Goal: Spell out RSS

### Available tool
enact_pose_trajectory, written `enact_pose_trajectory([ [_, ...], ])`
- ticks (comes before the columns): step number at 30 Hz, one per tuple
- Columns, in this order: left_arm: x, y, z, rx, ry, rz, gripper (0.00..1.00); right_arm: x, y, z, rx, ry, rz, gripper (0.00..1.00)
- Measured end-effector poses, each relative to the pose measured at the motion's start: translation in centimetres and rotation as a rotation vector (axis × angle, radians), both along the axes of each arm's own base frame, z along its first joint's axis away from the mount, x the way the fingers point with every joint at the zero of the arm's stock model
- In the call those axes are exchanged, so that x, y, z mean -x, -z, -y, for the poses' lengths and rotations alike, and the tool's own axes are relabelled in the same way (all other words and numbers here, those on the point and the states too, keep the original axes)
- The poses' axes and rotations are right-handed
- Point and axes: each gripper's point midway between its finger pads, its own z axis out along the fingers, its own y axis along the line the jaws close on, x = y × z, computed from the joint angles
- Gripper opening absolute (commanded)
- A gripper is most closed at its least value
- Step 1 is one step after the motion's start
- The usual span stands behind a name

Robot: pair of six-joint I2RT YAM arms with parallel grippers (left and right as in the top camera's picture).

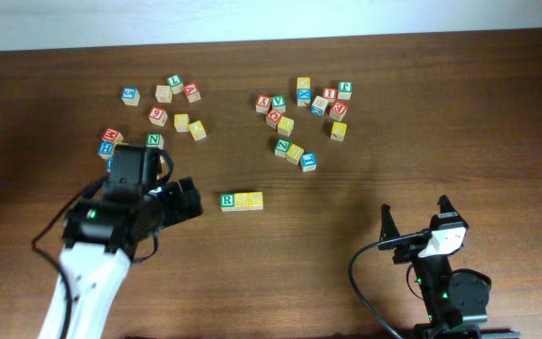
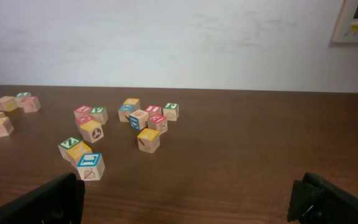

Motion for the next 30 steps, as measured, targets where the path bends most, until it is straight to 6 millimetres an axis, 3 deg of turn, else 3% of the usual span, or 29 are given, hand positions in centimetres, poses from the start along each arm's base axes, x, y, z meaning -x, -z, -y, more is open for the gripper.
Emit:
enact_pose_trajectory([
  [8,1.0,-3.4,-0.6,-0.104,0.213,0.283,0.99,0.0,0.0,0.0,0.0,0.0,0.0,0.98],
  [17,5.1,-3.5,-2.2,-0.16,0.247,0.524,0.99,0.0,0.0,0.0,0.0,0.002,0.0,0.98],
  [21,6.5,-3.8,-2.2,-0.167,0.252,0.554,0.99,0.0,0.0,0.0,0.0,0.001,0.001,0.98],
  [30,7.5,-5.0,-2.3,-0.24,0.312,0.639,0.99,0.0,0.0,0.0,0.0,0.002,0.001,0.98],
])
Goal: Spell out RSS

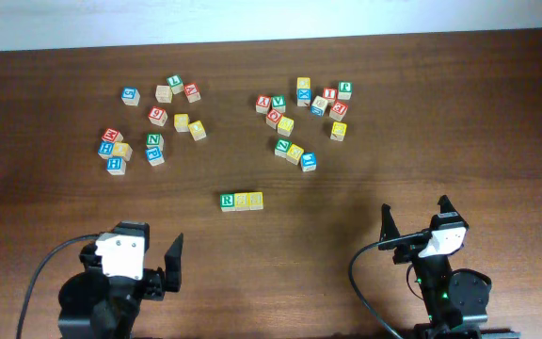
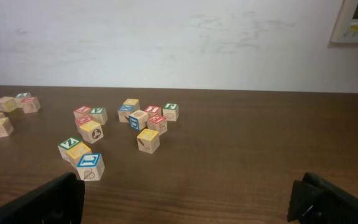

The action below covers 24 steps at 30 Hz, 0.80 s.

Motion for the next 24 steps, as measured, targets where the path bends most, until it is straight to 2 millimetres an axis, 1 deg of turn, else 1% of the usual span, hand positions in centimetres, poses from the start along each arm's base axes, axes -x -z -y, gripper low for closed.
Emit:
enact_pose_trajectory([
  [4,-0.1,0.6,0.0,-0.069,0.036,0.044,0.99,0.0,0.0,0.0,0.0,0.0,0.0,0.99],
  [8,-0.6,1.8,0.0,-0.089,0.045,0.109,0.99,0.0,0.0,0.1,-0.003,0.003,-0.001,0.98],
  [13,-1.4,2.2,0.0,-0.097,0.043,0.19,0.99,0.0,0.0,0.1,-0.003,0.003,-0.001,0.98],
  [19,-2.1,1.6,-0.2,-0.098,0.029,0.307,0.99,0.0,0.0,0.1,-0.003,0.003,-0.001,0.98],
  [24,-2.8,0.1,0.1,-0.092,0.04,0.452,0.99,0.0,0.0,0.1,-0.002,0.003,-0.001,0.98],
])
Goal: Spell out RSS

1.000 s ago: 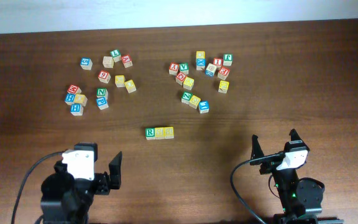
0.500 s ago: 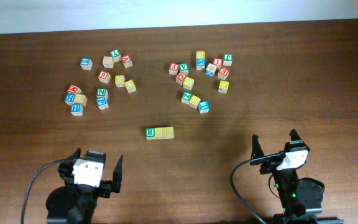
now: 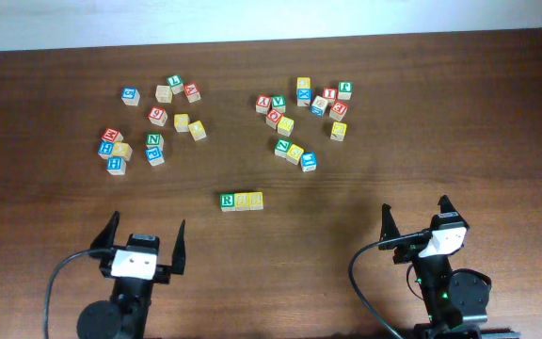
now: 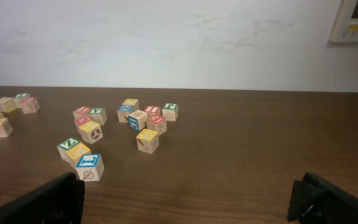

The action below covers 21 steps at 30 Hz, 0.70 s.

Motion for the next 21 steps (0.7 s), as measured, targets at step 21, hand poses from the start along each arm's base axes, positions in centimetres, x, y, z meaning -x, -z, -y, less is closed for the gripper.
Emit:
enact_pose_trajectory([
  [21,-1.8,3.1,0.1,0.05,0.004,0.074,0.99,0.0,0.0,0.0,-0.001,0.0,0.0,0.98],
])
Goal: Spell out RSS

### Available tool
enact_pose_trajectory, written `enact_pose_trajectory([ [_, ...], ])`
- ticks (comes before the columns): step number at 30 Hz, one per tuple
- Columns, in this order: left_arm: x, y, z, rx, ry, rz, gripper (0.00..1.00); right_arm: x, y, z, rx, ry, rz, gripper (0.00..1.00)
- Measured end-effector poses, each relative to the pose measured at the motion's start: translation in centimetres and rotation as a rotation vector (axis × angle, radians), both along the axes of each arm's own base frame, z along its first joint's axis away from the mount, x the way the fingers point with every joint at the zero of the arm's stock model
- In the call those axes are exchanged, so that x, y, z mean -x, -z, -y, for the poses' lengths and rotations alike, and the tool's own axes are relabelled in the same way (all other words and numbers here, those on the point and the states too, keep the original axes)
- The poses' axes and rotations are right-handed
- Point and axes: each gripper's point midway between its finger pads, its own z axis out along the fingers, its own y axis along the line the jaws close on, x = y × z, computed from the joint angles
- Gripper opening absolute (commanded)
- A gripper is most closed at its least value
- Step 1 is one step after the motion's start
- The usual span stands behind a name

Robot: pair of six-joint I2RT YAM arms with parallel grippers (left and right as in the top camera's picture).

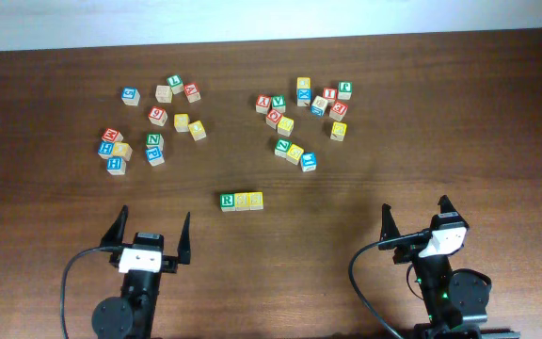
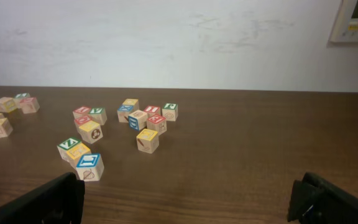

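Three blocks stand side by side in a row at the table's middle: a green R block (image 1: pixel 227 201), then two yellow blocks (image 1: pixel 248 201) whose letters I cannot read. My left gripper (image 1: pixel 151 232) is open near the front left edge, apart from the row. My right gripper (image 1: pixel 415 218) is open at the front right, nothing between its fingers (image 2: pixel 48 199). The row is almost out of the right wrist view; only a block corner shows at its lower left.
Loose letter blocks lie in a cluster at the back left (image 1: pixel 153 118) and another at the back right (image 1: pixel 304 118). In the right wrist view the right cluster (image 2: pixel 138 121) lies ahead, with a blue-topped block (image 2: pixel 89 165) nearest. A white wall stands behind the table.
My left gripper has shifted slightly right and forward at the front left edge, still open. The right arm and all the blocks are unchanged.
At first my left arm reached over the table left of the R row, near the left cluster. Then it had drawn back to the front left edge. It has since settled upright there, open. The right arm stayed parked throughout, and the three-block row kept its place.
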Motion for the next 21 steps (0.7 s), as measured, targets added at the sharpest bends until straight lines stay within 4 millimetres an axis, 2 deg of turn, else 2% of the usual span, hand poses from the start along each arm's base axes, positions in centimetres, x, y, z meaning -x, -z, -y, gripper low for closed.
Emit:
enact_pose_trajectory([
  [5,0.1,-1.8,0.0,0.038,0.002,0.068,0.99,0.0,0.0,0.0,0.0,0.0,0.0,0.98],
  [12,0.2,-2.8,-0.2,0.073,-0.005,0.108,0.99,0.0,0.0,0.0,0.0,0.0,0.0,0.98],
  [16,0.1,-1.9,-0.5,0.09,-0.023,0.069,0.99,0.0,0.0,0.0,0.0,0.0,0.0,0.98],
  [21,-0.1,1.3,-0.8,0.11,-0.044,-0.062,0.99,0.0,0.0,0.0,0.0,0.0,0.0,0.98],
])
